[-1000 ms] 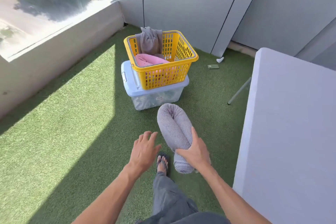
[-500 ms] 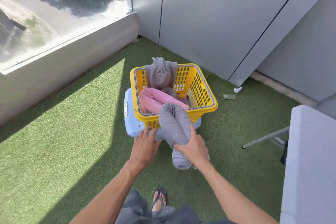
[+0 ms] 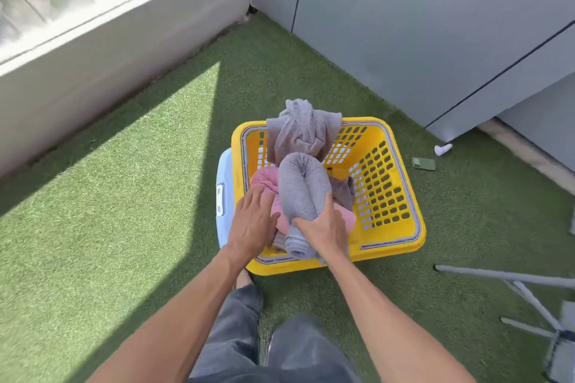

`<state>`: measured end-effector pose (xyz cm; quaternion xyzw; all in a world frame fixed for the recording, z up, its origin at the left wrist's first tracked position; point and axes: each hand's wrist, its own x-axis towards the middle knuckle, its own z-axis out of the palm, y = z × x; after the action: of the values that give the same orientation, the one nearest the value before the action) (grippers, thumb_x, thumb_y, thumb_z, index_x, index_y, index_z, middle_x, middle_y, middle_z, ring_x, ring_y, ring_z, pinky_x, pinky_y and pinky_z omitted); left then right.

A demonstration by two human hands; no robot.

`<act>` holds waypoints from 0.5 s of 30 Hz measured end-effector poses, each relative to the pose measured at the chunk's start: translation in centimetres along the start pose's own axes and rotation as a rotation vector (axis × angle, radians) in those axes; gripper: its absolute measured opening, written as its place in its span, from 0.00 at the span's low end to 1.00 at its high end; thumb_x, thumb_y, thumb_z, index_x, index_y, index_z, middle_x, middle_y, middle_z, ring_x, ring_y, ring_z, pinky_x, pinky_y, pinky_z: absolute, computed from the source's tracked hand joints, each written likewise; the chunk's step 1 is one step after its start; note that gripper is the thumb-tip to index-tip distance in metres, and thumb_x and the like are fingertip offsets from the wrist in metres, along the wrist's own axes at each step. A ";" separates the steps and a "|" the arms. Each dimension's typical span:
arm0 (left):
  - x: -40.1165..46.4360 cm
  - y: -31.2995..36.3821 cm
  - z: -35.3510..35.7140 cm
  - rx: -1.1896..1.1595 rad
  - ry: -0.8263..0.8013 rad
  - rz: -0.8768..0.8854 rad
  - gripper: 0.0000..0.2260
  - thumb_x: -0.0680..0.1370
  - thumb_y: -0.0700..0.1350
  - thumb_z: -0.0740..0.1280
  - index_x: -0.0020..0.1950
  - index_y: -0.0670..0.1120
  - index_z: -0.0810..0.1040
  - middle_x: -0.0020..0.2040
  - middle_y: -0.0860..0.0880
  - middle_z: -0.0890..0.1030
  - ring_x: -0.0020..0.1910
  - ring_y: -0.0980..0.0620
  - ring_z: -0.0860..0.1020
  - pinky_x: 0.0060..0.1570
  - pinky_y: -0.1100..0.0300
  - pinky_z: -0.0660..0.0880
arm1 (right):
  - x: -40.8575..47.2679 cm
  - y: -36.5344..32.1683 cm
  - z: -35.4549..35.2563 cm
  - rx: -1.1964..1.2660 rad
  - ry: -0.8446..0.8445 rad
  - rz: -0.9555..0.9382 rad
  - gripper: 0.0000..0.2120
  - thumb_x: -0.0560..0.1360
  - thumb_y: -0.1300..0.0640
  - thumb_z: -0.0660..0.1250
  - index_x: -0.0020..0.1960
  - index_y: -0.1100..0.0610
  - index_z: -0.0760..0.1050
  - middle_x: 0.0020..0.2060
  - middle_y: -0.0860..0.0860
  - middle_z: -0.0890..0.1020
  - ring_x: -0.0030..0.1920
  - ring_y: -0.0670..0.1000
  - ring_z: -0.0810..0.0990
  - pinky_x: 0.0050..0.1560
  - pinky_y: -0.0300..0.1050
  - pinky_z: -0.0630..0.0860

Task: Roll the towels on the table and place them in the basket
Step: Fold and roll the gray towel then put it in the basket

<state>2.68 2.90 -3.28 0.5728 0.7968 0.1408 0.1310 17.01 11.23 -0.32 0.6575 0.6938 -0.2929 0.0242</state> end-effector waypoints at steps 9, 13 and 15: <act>2.6 -5.6 5.6 0.109 -0.120 -0.007 0.27 0.81 0.50 0.61 0.76 0.40 0.60 0.78 0.38 0.51 0.78 0.39 0.49 0.73 0.42 0.59 | 3.8 -2.0 9.9 -0.091 -0.183 0.160 0.59 0.68 0.35 0.70 0.76 0.51 0.28 0.65 0.67 0.64 0.63 0.66 0.69 0.58 0.56 0.72; 2.9 -5.1 4.9 0.142 -0.074 -0.008 0.24 0.80 0.51 0.59 0.74 0.42 0.65 0.77 0.38 0.58 0.77 0.40 0.55 0.71 0.43 0.64 | 4.2 -1.5 9.1 -0.088 -0.279 0.120 0.56 0.70 0.35 0.68 0.75 0.49 0.27 0.67 0.69 0.63 0.65 0.67 0.68 0.60 0.58 0.71; 4.2 -4.0 3.8 0.147 -0.011 -0.033 0.21 0.78 0.50 0.61 0.70 0.44 0.70 0.74 0.38 0.65 0.74 0.39 0.63 0.67 0.44 0.68 | 5.0 -1.0 6.8 -0.090 -0.267 0.093 0.51 0.72 0.36 0.66 0.77 0.48 0.33 0.68 0.65 0.64 0.66 0.65 0.69 0.60 0.56 0.71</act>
<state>-0.72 5.94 -8.53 0.5685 0.8135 0.0766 0.0955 13.06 12.76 -7.65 0.6424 0.6657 -0.3447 0.1593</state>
